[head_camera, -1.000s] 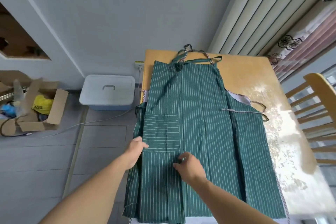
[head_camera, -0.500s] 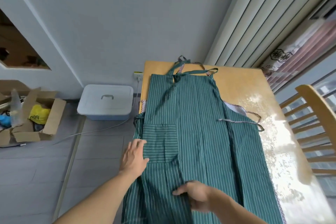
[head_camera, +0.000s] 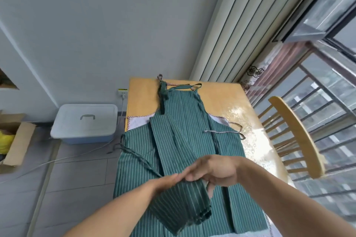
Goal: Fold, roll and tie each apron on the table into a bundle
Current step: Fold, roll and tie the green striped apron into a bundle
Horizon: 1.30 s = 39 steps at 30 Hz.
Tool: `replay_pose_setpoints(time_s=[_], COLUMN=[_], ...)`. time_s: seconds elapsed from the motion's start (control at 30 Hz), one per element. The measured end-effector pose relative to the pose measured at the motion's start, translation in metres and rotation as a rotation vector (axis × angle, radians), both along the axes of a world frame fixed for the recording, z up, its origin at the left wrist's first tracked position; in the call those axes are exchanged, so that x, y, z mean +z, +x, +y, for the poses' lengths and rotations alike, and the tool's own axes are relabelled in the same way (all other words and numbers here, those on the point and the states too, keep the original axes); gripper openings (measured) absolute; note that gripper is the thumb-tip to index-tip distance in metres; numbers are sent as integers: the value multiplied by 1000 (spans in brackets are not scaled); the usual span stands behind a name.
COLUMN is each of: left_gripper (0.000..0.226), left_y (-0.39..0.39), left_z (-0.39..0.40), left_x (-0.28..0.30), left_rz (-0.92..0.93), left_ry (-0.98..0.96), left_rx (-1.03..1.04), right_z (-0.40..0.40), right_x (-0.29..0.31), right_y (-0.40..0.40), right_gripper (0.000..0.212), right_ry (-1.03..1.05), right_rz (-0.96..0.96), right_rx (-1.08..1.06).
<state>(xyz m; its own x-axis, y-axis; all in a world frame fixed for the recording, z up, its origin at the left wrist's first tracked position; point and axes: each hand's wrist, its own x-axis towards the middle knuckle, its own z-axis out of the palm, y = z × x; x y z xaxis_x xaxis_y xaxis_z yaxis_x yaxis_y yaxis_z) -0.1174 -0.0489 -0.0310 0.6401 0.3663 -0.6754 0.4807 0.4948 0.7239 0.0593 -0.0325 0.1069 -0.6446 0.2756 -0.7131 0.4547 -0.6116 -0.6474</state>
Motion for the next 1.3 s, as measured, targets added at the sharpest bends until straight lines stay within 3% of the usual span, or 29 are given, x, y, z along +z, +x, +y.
replay_pose_setpoints(time_s=[0.07,0.1,0.17,0.23,0.27,0.33,0.4,0.5,0.63,0.73,0.8,0.93,1.13,1.3], left_gripper=[22,31,57,47,32,38,36,27,57,84,81,72,64,64], left_y=[4,6,1,4,5,5,7,11,18,16,17,20,21,19], left_z=[-20,-31,-46,-54,-58,-62,-59,-57,-61,-42,-23,6,19,37], left_x=[4,13,20,-24,-31,-62,-67,-97,-145,-147,-113,-103,-112,-119], left_rz=[-33,-25,-49,29,118,99,127,216,269,225,222,260,550,619], left_ry=[-132,-201,-569,-779,-762,-636,-561,-442,-400,-317,-223,18,353,414], left_rx=[221,365,601,504,446,371,473,711,829,1014,1047,926,746,726], right_z=[1,2,0,0,2,7,15,23,21,24,26,36,32,27], right_x=[0,-3,-16,-35,-48,-76,-106,-161,-206,-218,-219,-221,-230,-228], right_y=[12,17,26,30,31,29,27,31,37,38,40,47,46,50], right_gripper=[46,49,48,53,59,68,68,61,54,48,42,31,31,31], right_ry=[-78,-121,-182,-172,-165,-189,-158,-38,194,268,310,342,397,423], right_rz=[153,205,219,131,89,20,-106,-481,-742,-817,-853,-884,-914,-908], right_rx=[-45,-89,-268,-489,-577,-735,-827,-747,-640,-576,-557,-506,-413,-390])
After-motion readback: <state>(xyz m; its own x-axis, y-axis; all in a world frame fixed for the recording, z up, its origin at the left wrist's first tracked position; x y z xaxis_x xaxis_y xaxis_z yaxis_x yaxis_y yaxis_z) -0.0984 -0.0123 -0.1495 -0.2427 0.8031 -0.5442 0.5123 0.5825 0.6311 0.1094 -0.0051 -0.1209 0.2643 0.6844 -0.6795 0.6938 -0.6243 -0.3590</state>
